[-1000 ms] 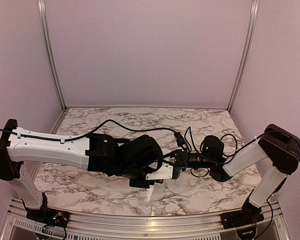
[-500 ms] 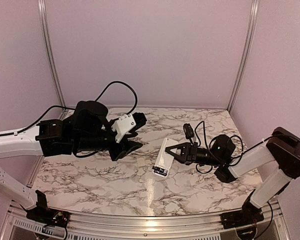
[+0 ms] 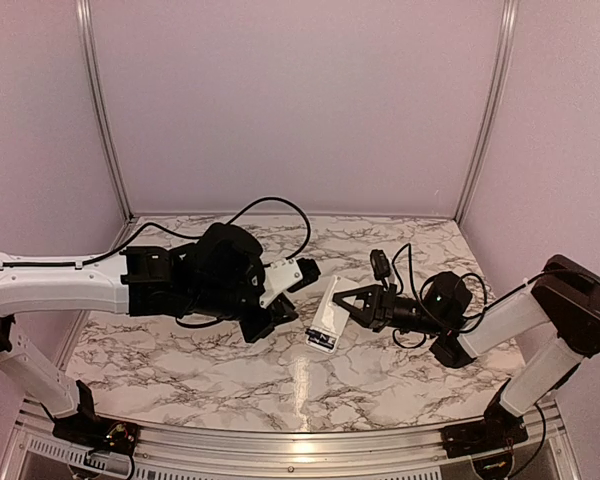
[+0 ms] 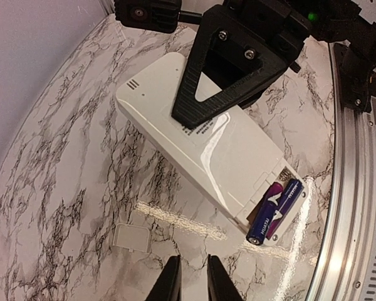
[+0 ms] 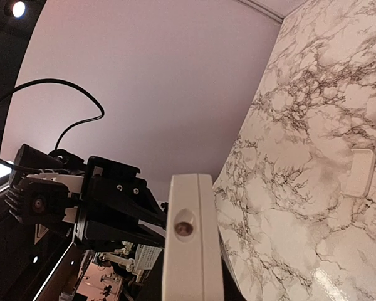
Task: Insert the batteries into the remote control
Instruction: Adjust the battery in the battery compartment.
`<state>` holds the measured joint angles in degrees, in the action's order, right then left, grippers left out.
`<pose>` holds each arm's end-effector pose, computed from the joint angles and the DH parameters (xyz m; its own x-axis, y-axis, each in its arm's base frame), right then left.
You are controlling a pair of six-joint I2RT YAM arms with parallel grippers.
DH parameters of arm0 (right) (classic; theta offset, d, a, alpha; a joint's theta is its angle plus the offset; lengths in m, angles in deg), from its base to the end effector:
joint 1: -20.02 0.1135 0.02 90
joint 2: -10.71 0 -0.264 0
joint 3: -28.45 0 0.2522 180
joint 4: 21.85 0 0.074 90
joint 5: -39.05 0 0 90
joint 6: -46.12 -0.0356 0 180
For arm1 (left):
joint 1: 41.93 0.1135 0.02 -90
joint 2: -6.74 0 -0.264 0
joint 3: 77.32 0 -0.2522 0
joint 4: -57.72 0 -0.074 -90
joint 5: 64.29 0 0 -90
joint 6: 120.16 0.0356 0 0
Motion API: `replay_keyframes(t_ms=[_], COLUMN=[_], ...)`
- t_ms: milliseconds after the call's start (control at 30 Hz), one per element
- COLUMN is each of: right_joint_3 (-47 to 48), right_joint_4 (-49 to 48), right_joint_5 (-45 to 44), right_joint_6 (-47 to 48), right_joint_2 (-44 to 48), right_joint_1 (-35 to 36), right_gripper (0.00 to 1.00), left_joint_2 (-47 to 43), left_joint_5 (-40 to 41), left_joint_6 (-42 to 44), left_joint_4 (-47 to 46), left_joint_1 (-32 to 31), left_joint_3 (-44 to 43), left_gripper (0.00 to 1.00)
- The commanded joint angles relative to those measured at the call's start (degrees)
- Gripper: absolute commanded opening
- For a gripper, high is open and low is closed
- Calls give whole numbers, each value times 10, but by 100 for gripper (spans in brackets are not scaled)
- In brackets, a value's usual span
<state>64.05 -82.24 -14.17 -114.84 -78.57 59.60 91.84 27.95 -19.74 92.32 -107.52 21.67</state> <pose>0.1929 0.1871 0.1863 -0.8863 0.2497 -0.3901 -0.4011 0.0074 0.9160 0.1395 -0.3041 0.2901 -0.0918 0.6396 -0.7632 0.9292 0.3305 0.1652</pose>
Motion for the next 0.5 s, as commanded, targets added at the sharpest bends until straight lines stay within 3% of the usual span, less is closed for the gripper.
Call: replay_keyframes(t_ms=[0, 100, 467], right_joint_3=[5, 7, 9], right_joint_4=[-47, -37, -34], right_joint_5=[-14, -15, -14], right_joint_6=[-2, -1, -1], right_joint_2=[4, 2, 0], right_joint_1=[-5, -5, -5], right_gripper=[0, 0, 0], left_joint_2=[21, 39, 50], left_joint_5=[6, 35, 26], left_joint_6=[1, 11, 18], left_joint_4=[27, 43, 45], left_joint_1=[-11, -25, -29], left_joint_3=[-35, -49, -57], left_gripper=[15, 12, 10])
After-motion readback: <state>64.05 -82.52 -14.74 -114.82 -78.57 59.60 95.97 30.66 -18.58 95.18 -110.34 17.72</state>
